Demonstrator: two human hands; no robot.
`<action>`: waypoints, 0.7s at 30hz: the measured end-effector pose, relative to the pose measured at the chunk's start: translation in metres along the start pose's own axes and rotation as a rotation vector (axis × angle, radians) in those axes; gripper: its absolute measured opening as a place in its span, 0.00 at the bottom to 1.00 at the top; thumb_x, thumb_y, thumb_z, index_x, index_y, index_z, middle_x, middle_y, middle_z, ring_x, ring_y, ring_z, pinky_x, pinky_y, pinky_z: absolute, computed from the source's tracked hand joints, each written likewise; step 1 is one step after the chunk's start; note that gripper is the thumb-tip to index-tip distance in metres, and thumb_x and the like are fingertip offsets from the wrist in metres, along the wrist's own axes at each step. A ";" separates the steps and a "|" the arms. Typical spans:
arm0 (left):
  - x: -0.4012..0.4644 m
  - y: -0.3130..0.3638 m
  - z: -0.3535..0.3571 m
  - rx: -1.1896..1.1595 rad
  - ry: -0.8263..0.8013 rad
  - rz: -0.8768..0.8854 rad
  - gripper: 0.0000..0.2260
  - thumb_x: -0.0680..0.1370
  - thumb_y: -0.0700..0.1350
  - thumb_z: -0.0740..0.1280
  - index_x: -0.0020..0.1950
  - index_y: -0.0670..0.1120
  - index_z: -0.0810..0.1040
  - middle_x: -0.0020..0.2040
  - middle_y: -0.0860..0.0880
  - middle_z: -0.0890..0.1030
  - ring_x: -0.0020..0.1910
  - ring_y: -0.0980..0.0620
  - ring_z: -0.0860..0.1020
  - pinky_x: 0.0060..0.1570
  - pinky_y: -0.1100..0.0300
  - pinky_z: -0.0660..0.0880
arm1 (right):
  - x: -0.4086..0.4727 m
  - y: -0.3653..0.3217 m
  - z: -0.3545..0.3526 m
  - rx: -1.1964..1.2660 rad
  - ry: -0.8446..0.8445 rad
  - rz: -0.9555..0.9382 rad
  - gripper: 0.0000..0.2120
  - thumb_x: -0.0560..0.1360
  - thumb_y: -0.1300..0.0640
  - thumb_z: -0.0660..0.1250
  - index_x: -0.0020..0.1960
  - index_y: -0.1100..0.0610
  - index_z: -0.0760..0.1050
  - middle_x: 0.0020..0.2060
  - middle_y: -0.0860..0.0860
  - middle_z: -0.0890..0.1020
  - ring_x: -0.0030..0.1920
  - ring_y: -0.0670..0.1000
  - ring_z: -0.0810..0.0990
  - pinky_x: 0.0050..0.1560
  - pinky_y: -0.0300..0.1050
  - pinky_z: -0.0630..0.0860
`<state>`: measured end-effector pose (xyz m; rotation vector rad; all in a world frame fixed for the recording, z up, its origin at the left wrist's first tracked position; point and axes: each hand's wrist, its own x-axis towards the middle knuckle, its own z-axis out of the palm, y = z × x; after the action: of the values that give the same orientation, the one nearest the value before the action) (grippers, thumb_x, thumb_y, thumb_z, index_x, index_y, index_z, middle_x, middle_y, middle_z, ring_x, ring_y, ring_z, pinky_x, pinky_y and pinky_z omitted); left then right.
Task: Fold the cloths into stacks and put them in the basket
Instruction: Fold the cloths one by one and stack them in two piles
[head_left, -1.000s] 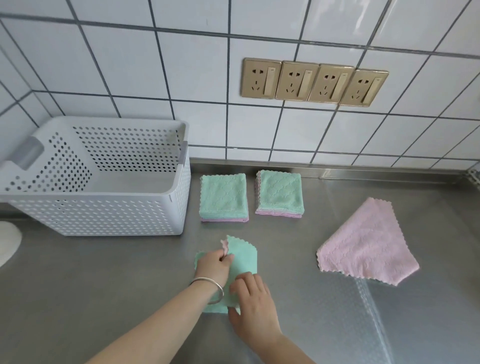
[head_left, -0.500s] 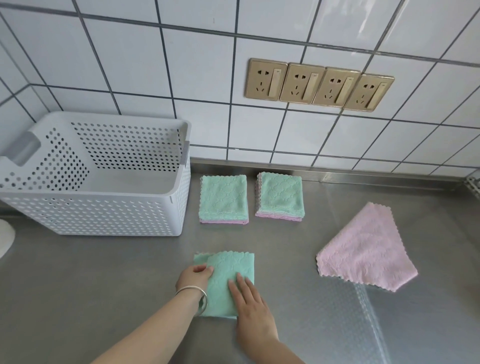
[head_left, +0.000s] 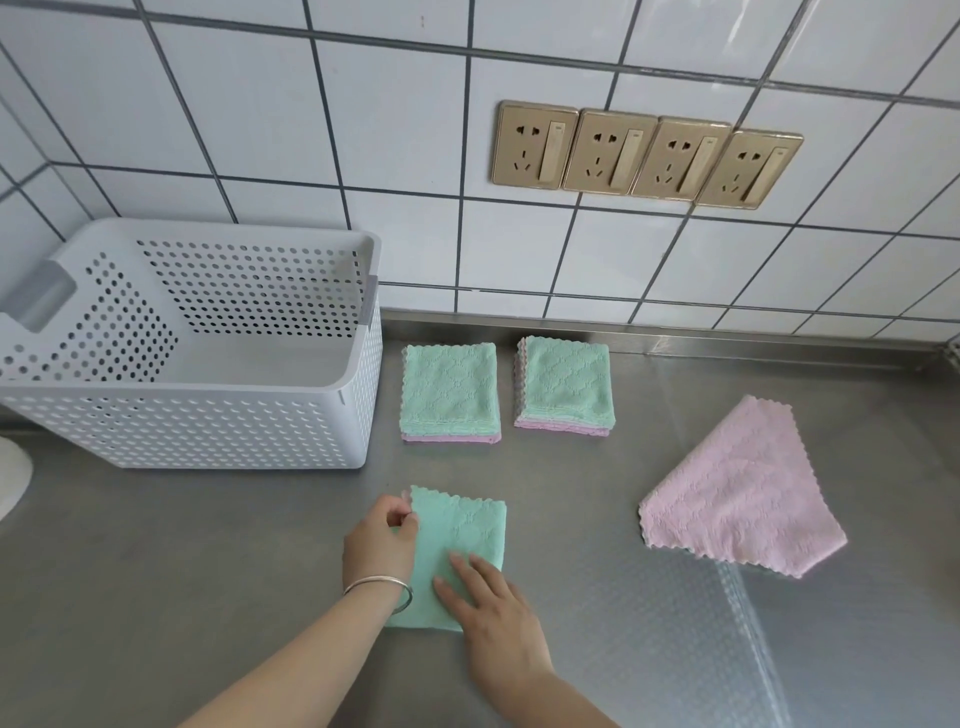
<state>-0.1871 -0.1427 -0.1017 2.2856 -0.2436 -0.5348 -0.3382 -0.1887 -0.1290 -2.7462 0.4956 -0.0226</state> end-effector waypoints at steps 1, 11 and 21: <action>0.002 -0.002 -0.001 0.014 0.022 0.016 0.04 0.73 0.42 0.66 0.39 0.48 0.74 0.39 0.49 0.81 0.44 0.44 0.80 0.42 0.61 0.68 | 0.001 -0.002 -0.001 0.015 -0.004 0.001 0.26 0.58 0.50 0.63 0.56 0.41 0.72 0.55 0.43 0.81 0.52 0.45 0.81 0.43 0.33 0.78; 0.020 -0.032 0.002 0.139 -0.068 0.042 0.05 0.77 0.38 0.60 0.45 0.46 0.67 0.53 0.42 0.81 0.51 0.38 0.77 0.44 0.56 0.68 | 0.005 0.002 -0.003 -0.029 -0.011 0.036 0.25 0.64 0.41 0.58 0.61 0.44 0.69 0.59 0.43 0.79 0.60 0.45 0.69 0.58 0.39 0.66; 0.006 -0.052 0.009 0.506 0.050 0.482 0.17 0.74 0.47 0.57 0.61 0.45 0.73 0.60 0.44 0.79 0.59 0.44 0.75 0.57 0.48 0.71 | 0.023 0.011 0.007 -0.168 -0.154 0.121 0.27 0.68 0.42 0.54 0.65 0.49 0.68 0.65 0.48 0.75 0.74 0.54 0.54 0.69 0.49 0.47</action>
<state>-0.1856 -0.1143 -0.1470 2.5836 -0.9672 -0.1726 -0.3197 -0.2035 -0.1405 -2.8446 0.6461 0.2697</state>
